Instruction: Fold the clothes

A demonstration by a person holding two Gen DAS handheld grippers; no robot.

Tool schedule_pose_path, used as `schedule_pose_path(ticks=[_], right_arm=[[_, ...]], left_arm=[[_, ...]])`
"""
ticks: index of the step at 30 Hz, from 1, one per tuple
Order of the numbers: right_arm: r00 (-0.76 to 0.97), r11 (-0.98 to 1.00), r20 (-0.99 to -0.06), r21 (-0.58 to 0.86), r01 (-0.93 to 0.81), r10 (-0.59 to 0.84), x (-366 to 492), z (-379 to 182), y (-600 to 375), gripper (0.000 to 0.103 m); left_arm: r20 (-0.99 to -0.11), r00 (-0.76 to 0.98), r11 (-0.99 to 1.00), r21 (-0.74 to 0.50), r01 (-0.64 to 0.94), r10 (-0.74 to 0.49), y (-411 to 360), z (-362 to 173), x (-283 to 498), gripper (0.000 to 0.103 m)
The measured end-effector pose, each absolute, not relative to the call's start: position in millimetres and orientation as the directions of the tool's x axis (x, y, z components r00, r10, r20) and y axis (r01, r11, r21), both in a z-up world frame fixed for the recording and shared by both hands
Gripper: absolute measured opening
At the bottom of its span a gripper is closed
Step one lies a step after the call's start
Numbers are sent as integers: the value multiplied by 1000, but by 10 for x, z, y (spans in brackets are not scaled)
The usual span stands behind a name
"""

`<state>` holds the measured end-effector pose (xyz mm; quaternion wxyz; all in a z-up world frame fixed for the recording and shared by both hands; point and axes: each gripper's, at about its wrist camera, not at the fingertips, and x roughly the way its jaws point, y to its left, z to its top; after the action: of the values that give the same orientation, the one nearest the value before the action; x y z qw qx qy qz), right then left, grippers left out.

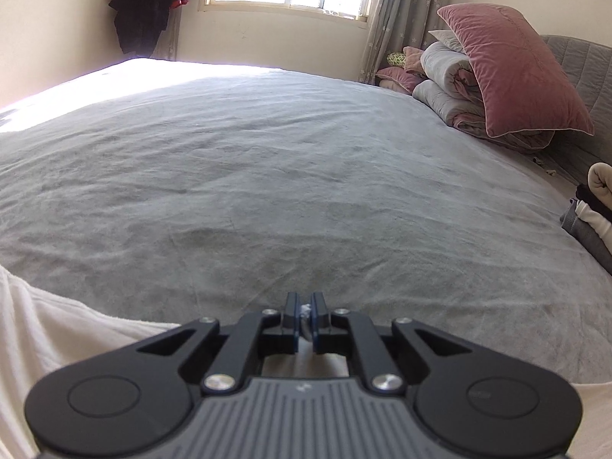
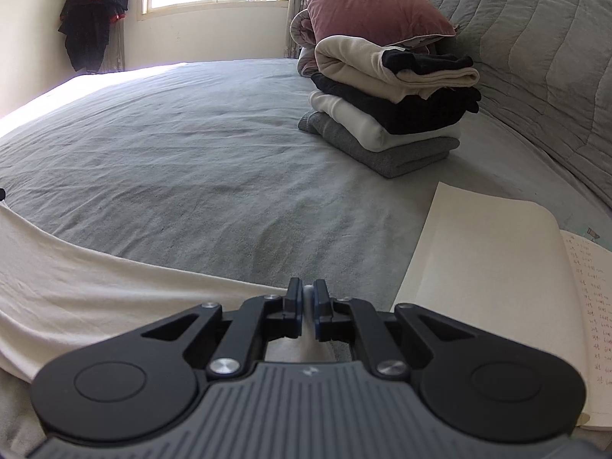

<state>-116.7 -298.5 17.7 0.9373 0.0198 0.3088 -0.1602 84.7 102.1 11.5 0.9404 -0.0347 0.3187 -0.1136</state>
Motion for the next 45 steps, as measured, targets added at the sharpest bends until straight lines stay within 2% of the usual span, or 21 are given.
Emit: schedule_pose_path(ticks=[2, 5, 7, 8, 9, 16, 24, 27, 32, 38, 42, 45], right_arm=[[761, 947, -578, -68, 314, -294, -1193, 204, -2946, 16], [770, 952, -567, -97, 291, -293, -1252, 282, -2830, 18], [781, 959, -559, -111, 262, -278, -1274, 342, -2734, 25], [791, 963, -551, -112, 244, -265, -1273, 373, -2670, 34], [802, 967, -543, -113, 227, -251, -1272, 405, -2604, 38], [831, 999, -555, -29, 38, -48, -1073, 461, -1956, 38], [779, 974, -588, 97, -202, 220, -698, 362, -1009, 38], [743, 952, -597, 147, -269, 302, -539, 276, -644, 38], [709, 923, -601, 145, -357, 369, -349, 205, -118, 38], [665, 884, -602, 164, -439, 442, -216, 216, 260, 37], [594, 816, -572, 284, -504, 566, -177, 208, 351, 37], [574, 793, -558, 322, -516, 600, -207, 216, 404, 37]], left_arm=[[-597, 764, 970, -147, 195, -245, 1042, 149, 817, 12], [-593, 763, 966, -176, 188, -257, 1137, 227, 736, 21], [-581, 768, 962, -200, 186, -269, 1246, 289, 647, 25], [-579, 769, 961, -210, 180, -270, 1307, 314, 599, 26], [-580, 769, 961, -215, 172, -267, 1370, 331, 553, 26], [-589, 782, 967, -244, 67, -203, 1995, 417, 220, 26], [-632, 773, 957, -256, -139, -56, 2845, 419, -69, 26], [-627, 775, 920, -347, -184, -82, 3136, 402, -133, 25], [-609, 777, 835, -503, -224, -158, 3427, 344, -126, 25], [-605, 784, 817, -518, -255, -138, 3452, 417, -118, 23], [-581, 801, 800, -545, -252, -143, 3523, 473, -169, 23], [-585, 799, 780, -563, -274, -142, 3583, 462, -164, 24]])
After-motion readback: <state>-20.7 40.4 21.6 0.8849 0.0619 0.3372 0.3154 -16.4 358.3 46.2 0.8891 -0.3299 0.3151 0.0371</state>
